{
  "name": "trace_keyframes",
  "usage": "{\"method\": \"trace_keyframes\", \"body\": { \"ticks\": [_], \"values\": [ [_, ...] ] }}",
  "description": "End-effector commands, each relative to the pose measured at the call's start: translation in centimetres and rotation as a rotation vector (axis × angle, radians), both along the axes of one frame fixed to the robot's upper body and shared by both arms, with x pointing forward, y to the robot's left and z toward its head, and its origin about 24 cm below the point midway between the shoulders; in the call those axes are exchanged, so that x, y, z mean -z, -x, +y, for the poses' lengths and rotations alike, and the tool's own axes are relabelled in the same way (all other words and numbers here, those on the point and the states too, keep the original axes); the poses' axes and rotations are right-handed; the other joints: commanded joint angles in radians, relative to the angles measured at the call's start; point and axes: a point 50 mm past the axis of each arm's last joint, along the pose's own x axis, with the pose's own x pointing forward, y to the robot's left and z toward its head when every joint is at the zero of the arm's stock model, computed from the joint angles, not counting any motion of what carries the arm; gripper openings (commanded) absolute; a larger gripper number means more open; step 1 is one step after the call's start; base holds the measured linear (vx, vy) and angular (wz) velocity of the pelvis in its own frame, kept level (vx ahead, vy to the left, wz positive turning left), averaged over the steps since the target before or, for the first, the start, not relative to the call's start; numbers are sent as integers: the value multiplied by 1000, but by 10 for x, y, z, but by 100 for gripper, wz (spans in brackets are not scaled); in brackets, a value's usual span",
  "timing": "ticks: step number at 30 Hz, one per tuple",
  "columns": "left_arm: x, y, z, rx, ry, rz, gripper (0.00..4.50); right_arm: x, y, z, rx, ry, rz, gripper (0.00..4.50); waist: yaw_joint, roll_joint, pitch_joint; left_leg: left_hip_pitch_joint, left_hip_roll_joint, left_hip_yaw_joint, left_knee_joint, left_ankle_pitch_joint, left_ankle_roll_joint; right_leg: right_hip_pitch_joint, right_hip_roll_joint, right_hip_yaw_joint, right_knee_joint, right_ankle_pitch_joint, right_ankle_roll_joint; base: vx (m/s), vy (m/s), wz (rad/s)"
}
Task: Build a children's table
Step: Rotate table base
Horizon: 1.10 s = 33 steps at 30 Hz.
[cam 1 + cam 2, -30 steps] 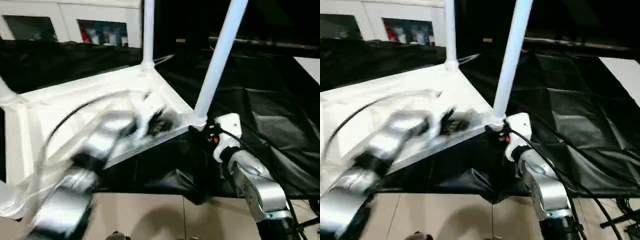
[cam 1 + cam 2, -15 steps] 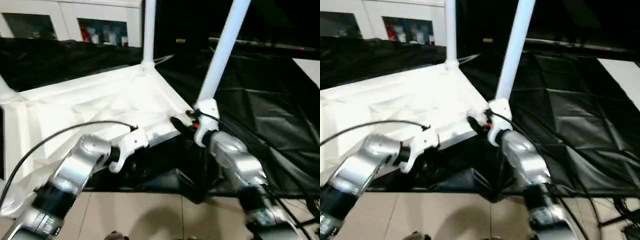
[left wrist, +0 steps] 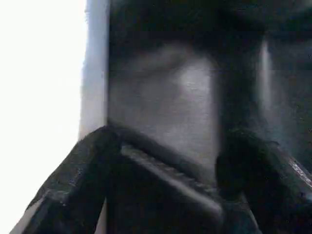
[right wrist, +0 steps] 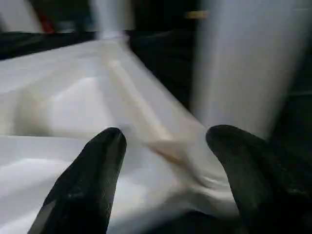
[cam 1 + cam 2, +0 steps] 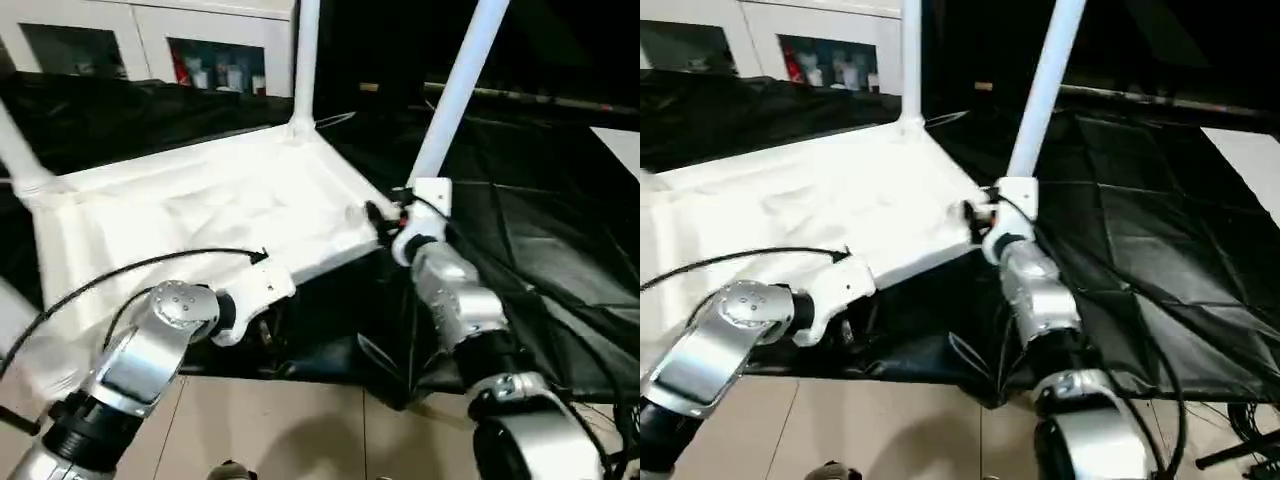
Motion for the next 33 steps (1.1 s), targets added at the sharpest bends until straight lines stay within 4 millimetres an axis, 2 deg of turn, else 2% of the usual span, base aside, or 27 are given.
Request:
{"method": "trace_keyframes", "body": {
  "ticks": [1, 4, 8, 9, 14, 16, 17, 18, 19, 20, 21, 22, 23, 24, 26, 27, 31, 33],
  "values": [
    [-7, -7, 17, -84, -56, -66, 435, -2, -3, -34, 134, 23, -9, 327, -8, 13, -65, 25, 15, -7, -70, -263, -61, 29, -59, 40, -79, -244, -123, 0, 0, 0],
    [-8, -10, 22, -104, -75, -91, 446, -2, -4, -56, 201, 49, -14, 327, -16, 9, -67, 17, 10, -10, -67, -263, -63, 33, -56, 38, -81, -268, -107, 0, 0, 0],
    [-9, -11, 24, -111, -87, -106, 446, -3, -4, -68, 241, 59, -19, 327, -24, 4, -69, 11, 8, -12, -64, -257, -52, 36, -58, 36, -82, -285, -111, 0, 0, 0],
    [-9, -11, 24, -108, -86, -111, 446, -4, -4, -78, 272, 69, -22, 327, -27, 3, -70, 11, 8, -12, -63, -252, -46, 34, -58, 36, -82, -277, -118, 0, 0, 0],
    [-10, -11, 18, -87, -40, -135, 446, -4, -3, -84, 266, 84, -26, 327, -30, -1, -72, 9, 8, -9, -59, -219, -26, 35, -54, 34, -74, -217, -142, 0, 0, 0],
    [-12, -9, 13, -70, 1, -129, 446, -2, -1, -77, 182, 83, -32, 327, -30, -3, -72, 7, 10, -10, -59, -220, -21, 36, -55, 33, -73, -216, -146, 0, 0, 0],
    [-17, -5, 7, -50, 70, -106, 446, 3, 2, -61, 9, 137, -40, 327, -32, -7, -72, 6, 10, -10, -58, -220, -18, 37, -55, 33, -73, -215, -147, 0, 0, 0],
    [-18, -4, 5, -44, 91, -101, 446, 4, 4, -55, -51, 156, -42, 327, -31, -6, -72, 3, 14, -11, -58, -210, -10, 39, -58, 34, -72, -198, -158, 0, 0, 0],
    [-21, -2, 2, -28, 114, -92, 446, 6, 7, -47, -131, 172, -47, 327, -34, -10, -72, 4, 14, -11, -59, -213, -5, 37, -56, 33, -72, -197, -164, 0, 0, 0],
    [-21, -2, 2, -28, 114, -92, 446, 6, 7, -47, -131, 172, -47, 327, -32, -9, -72, 5, 15, -11, -58, -212, -4, 38, -58, 33, -70, -193, -165, 0, 0, 0],
    [-24, 1, -2, -14, 146, -75, 446, 8, 11, -35, -239, 158, -39, 327, -35, -16, -73, 4, 15, -11, -58, -212, 2, 38, -57, 33, -70, -190, -169, 0, 0, 0],
    [-25, 3, -3, -8, 160, -67, 449, 9, 14, -31, -283, 149, -35, 344, -30, -10, -73, 7, 18, -11, -57, -200, 7, 36, -59, 35, -69, -174, -175, 0, 0, 0],
    [-27, 7, -7, 11, 181, -49, 450, 9, 17, -20, -372, 123, -37, 354, -31, -15, -74, 4, 17, -10, -57, -187, 13, 40, -55, 34, -66, -152, -182, 0, 0, 0],
    [-28, 10, -8, 16, 185, -42, 450, 8, 19, -15, -405, 104, -32, 361, -31, -15, -74, 3, 20, -11, -57, -163, 20, 39, -56, 35, -61, -115, -190, 0, 0, 0],
    [-27, 14, -8, 16, 180, -34, 450, 4, 19, -9, -444, 103, -40, 366, -30, -15, -72, 4, 20, -11, -58, -165, 21, 37, -55, 34, -62, -122, -194, 0, 0, 0],
    [-26, 18, -6, 9, 177, -25, 450, 2, 18, -5, -467, 97, -43, 384, -31, -17, -71, 3, 21, -11, -58, -169, 18, 38, -56, 34, -62, -128, -194, 0, 0, 0],
    [-22, 30, 0, -29, 162, -9, 450, -11, 17, 10, -551, 30, -78, 414, -31, -18, -68, 7, 22, -13, -62, -220, -2, 34, -58, 36, -68, -208, -173, 0, 0, 0],
    [-18, 33, 6, -92, 134, -21, 450, -19, 11, 24, -588, 7, -112, 439, -37, -18, -65, 6, 22, -15, -65, -249, -12, 29, -58, 36, -74, -249, -164, 0, 0, 0]
  ]
}}
